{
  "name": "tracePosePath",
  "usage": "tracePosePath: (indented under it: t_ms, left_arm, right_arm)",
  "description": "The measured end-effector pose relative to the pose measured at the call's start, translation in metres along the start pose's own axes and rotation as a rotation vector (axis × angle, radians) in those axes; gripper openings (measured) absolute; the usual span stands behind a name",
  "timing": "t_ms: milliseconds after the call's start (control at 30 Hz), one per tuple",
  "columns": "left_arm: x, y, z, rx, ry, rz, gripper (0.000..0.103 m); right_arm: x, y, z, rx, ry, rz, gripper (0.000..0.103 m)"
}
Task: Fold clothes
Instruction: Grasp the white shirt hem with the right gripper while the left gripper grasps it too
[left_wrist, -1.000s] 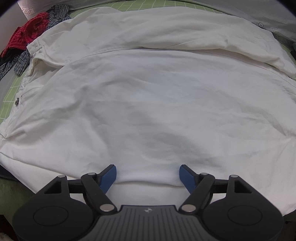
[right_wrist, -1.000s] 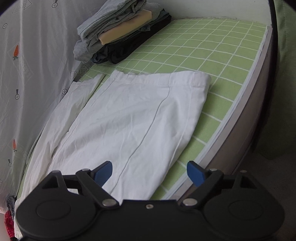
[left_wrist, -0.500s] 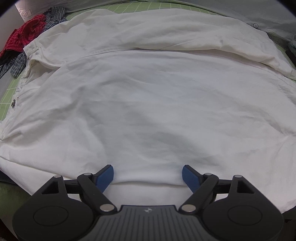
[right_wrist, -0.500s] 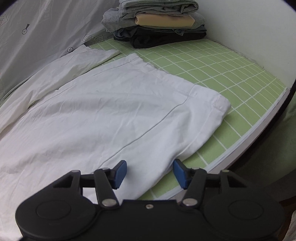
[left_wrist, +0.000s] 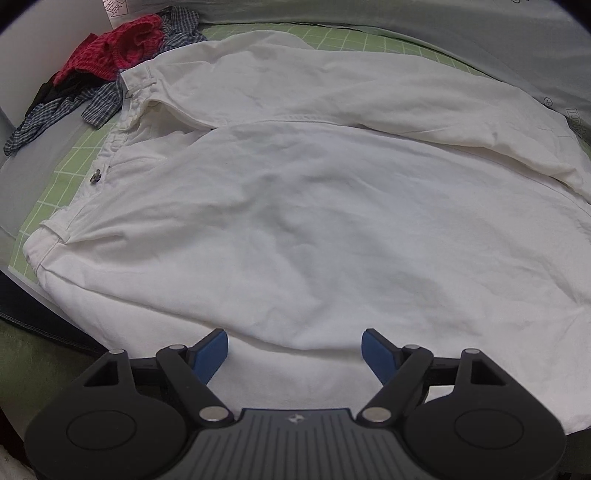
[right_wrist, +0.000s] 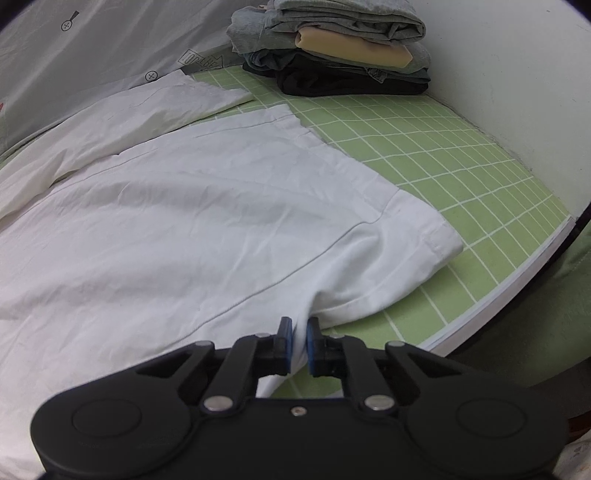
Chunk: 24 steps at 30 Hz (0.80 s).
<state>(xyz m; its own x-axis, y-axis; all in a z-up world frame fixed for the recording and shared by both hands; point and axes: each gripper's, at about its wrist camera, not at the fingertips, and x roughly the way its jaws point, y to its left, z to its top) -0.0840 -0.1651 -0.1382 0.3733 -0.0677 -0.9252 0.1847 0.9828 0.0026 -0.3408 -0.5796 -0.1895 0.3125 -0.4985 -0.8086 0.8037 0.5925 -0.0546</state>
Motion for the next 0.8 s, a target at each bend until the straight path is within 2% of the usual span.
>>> tracePosePath:
  t_ms: [133, 267, 333, 367, 500, 567, 700, 800]
  left_arm:
    - [-0.014, 0.042, -0.003, -0.139, -0.042, 0.037, 0.072]
    - [-0.018, 0.079, -0.011, -0.246, -0.07, 0.091, 0.07]
    - [-0.017, 0.086, -0.013, -0.216, -0.077, 0.137, 0.07]
    - [-0.016, 0.087, -0.014, -0.17, -0.088, 0.155, 0.07]
    - [-0.006, 0.087, -0.015, -0.042, -0.094, 0.152, 0.072]
    - [0.001, 0.094, -0.014, -0.079, -0.067, 0.146, 0.072]
    - [0.006, 0.109, -0.014, -0.181, -0.067, 0.086, 0.072]
    - [0.01, 0.107, -0.009, -0.16, -0.068, 0.094, 0.071]
  right_arm:
    - [0.0, 0.01, -0.002, -0.067, -0.011, -0.039, 0.008]
    - [0.0, 0.011, 0.0, -0.042, -0.01, -0.054, 0.008]
    - [0.0, 0.013, -0.001, -0.049, -0.012, -0.061, 0.008]
    - [0.0, 0.014, -0.002, -0.06, -0.013, -0.067, 0.008]
    - [0.0, 0.019, -0.002, -0.094, -0.012, -0.089, 0.008]
    - [0.0, 0.021, -0.002, -0.096, -0.012, -0.096, 0.008]
    - [0.0, 0.022, -0.002, -0.093, -0.01, -0.104, 0.008]
    - [0.001, 0.027, -0.002, -0.12, -0.008, -0.12, 0.008]
